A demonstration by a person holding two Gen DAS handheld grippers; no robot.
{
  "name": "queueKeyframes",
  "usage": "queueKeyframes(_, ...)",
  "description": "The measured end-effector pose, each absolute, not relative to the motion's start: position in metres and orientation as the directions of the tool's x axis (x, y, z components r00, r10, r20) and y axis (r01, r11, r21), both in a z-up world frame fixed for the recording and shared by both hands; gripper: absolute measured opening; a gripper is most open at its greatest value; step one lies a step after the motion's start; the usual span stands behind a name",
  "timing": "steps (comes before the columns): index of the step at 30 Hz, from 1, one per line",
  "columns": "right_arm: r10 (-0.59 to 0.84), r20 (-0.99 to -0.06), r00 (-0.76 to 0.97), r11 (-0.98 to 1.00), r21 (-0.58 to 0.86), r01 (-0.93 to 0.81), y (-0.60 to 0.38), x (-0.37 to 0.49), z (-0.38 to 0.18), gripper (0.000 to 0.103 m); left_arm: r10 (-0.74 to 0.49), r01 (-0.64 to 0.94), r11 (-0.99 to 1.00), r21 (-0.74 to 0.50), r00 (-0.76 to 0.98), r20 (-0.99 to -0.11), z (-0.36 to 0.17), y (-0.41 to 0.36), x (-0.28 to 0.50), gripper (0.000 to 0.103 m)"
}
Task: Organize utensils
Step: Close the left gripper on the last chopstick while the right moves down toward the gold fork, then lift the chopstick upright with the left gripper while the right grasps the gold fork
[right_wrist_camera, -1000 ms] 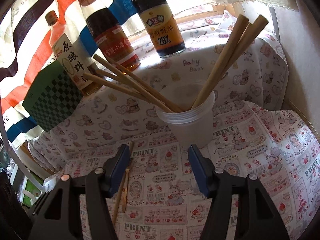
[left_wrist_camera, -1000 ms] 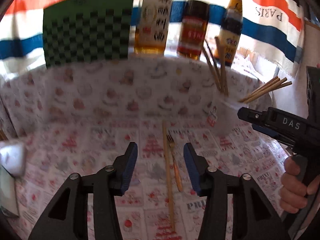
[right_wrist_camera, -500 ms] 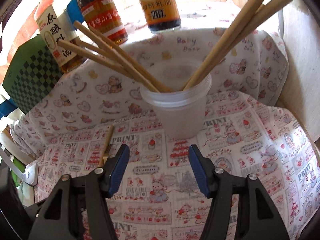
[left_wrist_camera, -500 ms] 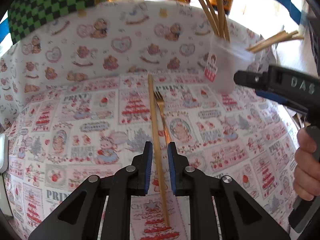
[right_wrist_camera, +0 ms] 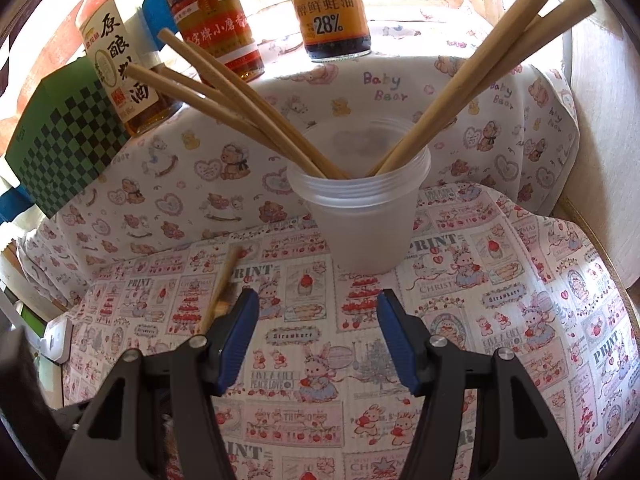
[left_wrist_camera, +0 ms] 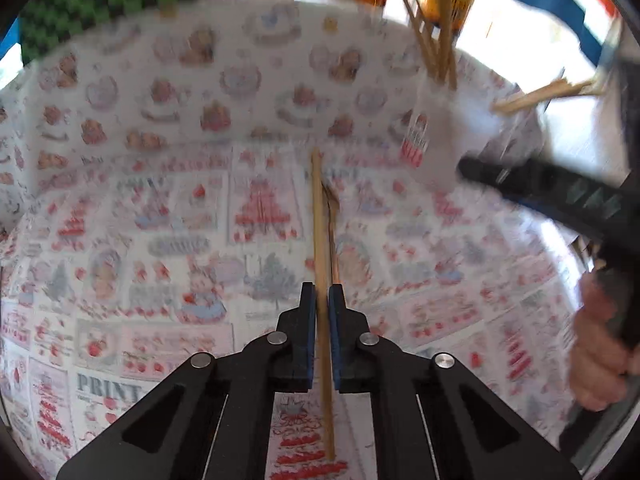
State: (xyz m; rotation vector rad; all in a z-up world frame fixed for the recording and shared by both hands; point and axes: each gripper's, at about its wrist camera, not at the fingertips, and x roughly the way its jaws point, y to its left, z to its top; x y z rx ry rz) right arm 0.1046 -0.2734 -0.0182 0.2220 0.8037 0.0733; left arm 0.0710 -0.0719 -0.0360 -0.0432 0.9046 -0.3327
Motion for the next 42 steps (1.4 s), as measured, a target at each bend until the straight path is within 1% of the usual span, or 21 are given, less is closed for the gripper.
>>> queueKeyframes(2, 0.158, -0.705, 0.692, 0.973, 0.231, 0.013, -0.274, 0.105, -0.019, 0.059, -0.312, 0.264, 0.947, -0.181, 0.637, -0.705, -0.017, -0.065, 0.061, 0.005)
queueKeyframes(7, 0.196, -0.704, 0.683, 0.963, 0.271, 0.004, -0.276, 0.108, -0.022, 0.059, -0.327, 0.227, 0.941, -0.251, 0.799, -0.504, 0.024, -0.037, 0.033, 0.005)
queueKeyframes(10, 0.26, -0.683, 0.682, 0.946, 0.321, -0.039, -0.275, 0.109, -0.024, 0.059, -0.304, 0.21, 0.941, -0.264, 0.867, -0.394, 0.042, -0.026, 0.02, 0.005)
queueKeyframes(12, 0.358, -0.666, 0.654, 0.911, 0.401, -0.09, -0.277, 0.114, -0.028, 0.054, -0.284, 0.198, 0.943, -0.269, 0.9, -0.332, 0.051, -0.016, 0.012, 0.005)
queueKeyframes(13, 0.414, -0.656, 0.631, 0.886, 0.451, -0.112, -0.279, 0.116, -0.03, 0.046, -0.273, 0.192, 0.944, -0.27, 0.912, -0.307, 0.055, -0.012, 0.01, 0.005)
queueKeyframes(14, 0.468, -0.644, 0.606, 0.857, 0.499, -0.131, -0.281, 0.12, -0.034, 0.04, -0.266, 0.189, 0.945, -0.268, 0.92, -0.287, 0.057, -0.009, 0.005, 0.005)
queueKeyframes(15, 0.525, -0.626, 0.577, 0.822, 0.549, -0.153, -0.282, 0.123, -0.037, 0.038, -0.26, 0.188, 0.946, -0.264, 0.927, -0.271, 0.059, -0.007, 0.003, 0.005)
queueKeyframes(16, 0.558, -0.614, 0.558, 0.801, 0.574, -0.169, -0.283, 0.125, -0.04, 0.033, -0.251, 0.184, 0.948, -0.26, 0.933, -0.259, 0.06, -0.007, 0.004, 0.005)
queueKeyframes(17, 0.57, -0.608, 0.552, 0.794, 0.581, -0.179, -0.281, 0.126, -0.041, 0.029, -0.246, 0.182, 0.95, -0.255, 0.937, -0.247, 0.061, -0.006, 0.003, 0.005)
queueKeyframes(18, 0.565, -0.608, 0.558, 0.799, 0.571, -0.187, -0.278, 0.125, -0.041, 0.027, -0.245, 0.184, 0.951, -0.25, 0.94, -0.239, 0.062, -0.005, 0.002, 0.005)
queueKeyframes(20, 0.53, -0.627, 0.572, 0.83, 0.521, -0.198, -0.266, 0.122, -0.036, 0.022, -0.23, 0.176, 0.955, -0.239, 0.948, -0.221, 0.063, -0.004, 0.001, 0.005)
queueKeyframes(23, 0.435, -0.698, 0.569, 0.894, 0.408, -0.184, -0.242, 0.126, -0.024, 0.02, -0.219, 0.174, 0.961, -0.214, 0.953, -0.21, 0.066, -0.004, -0.002, 0.005)
queueKeyframes(25, 0.432, -0.716, 0.548, 0.898, 0.396, -0.191, -0.233, 0.135, -0.023, 0.019, -0.201, 0.159, 0.965, -0.207, 0.958, -0.205, 0.066, -0.002, -0.001, 0.005)
queueKeyframes(26, 0.417, -0.741, 0.527, 0.906, 0.387, -0.172, -0.229, 0.142, -0.026, 0.018, -0.194, 0.151, 0.968, -0.202, 0.958, -0.211, 0.067, -0.001, 0.0, 0.005)
queueKeyframes(28, 0.411, -0.77, 0.487, 0.906, 0.406, -0.123, -0.231, 0.157, -0.033, 0.018, -0.173, 0.129, 0.972, -0.199, 0.959, -0.227, 0.067, 0.002, 0.002, 0.005)
queueKeyframes(29, 0.419, -0.776, 0.471, 0.899, 0.427, -0.095, -0.232, 0.162, -0.037, 0.018, -0.143, 0.099, 0.978, -0.185, 0.96, -0.24, 0.068, 0.003, 0.003, 0.005)
queueKeyframes(32, 0.429, -0.792, 0.435, 0.894, 0.44, -0.081, -0.229, 0.171, -0.043, 0.018, -0.111, 0.073, 0.982, -0.172, 0.969, -0.222, 0.073, 0.01, 0.001, 0.005)
queueKeyframes(39, 0.428, -0.832, 0.354, 0.892, 0.452, -0.017, -0.217, 0.193, -0.065, 0.018, -0.092, 0.033, 0.968, -0.247, 0.969, -0.231, 0.069, 0.035, 0.011, 0.005)
queueKeyframes(42, 0.393, -0.84, 0.374, 0.907, 0.422, -0.005, -0.21, 0.198, -0.066, 0.014, -0.089, 0.02, 0.962, -0.273, 0.966, -0.243, 0.067, 0.041, 0.014, 0.005)
